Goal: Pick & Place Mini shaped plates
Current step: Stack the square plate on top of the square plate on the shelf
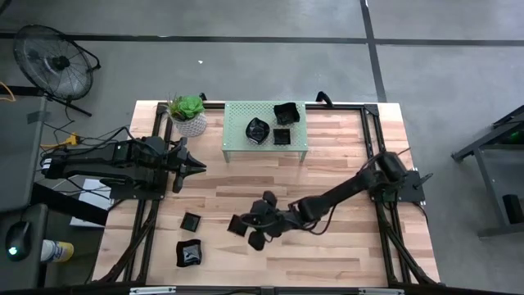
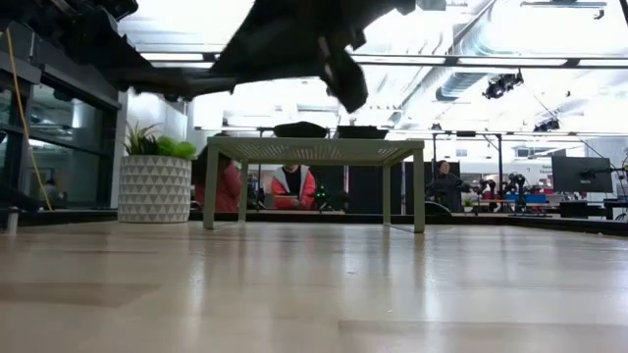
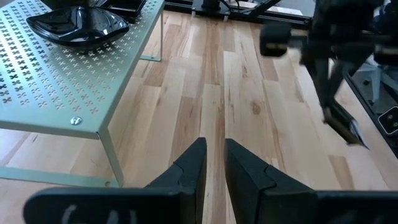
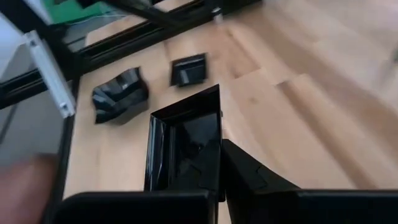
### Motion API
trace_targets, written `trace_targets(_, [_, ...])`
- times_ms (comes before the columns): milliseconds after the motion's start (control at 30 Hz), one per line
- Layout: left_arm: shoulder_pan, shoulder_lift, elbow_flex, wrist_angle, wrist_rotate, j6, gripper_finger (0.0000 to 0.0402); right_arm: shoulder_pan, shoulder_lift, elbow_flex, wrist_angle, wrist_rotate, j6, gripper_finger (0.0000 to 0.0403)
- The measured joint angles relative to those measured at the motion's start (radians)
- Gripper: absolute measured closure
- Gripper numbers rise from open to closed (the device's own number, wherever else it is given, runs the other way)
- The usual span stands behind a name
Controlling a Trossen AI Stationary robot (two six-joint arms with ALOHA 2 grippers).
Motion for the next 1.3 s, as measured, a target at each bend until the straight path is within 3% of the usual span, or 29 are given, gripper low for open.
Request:
trace_targets(400, [0.0,0.0,0.0,0.0,0.0,0.0,0.0348,-0.105,-0.214,0.0,-0.46,0.181,0.215,0.0399])
trace_targets(700, [0.0,0.0,0.0,0.0,0.0,0.0,0.0348,-0.198,-0.366,0.0,-0.747,0.283,0.287,0.0397])
trace_targets(1000, [0.0,0.0,0.0,0.0,0.0,0.0,0.0348,-0.323,-0.415,0.0,-0.79,0.298,0.295,0.04])
trace_targets(1133, [0.0,0.0,0.0,0.0,0.0,0.0,0.0348,-0.366,-0.398,0.0,-0.807,0.271,0.359,0.0395])
trace_targets(1300, [0.0,0.0,0.0,0.0,0.0,0.0,0.0348,-0.389,-0.393,0.0,-0.824,0.315,0.428,0.0397])
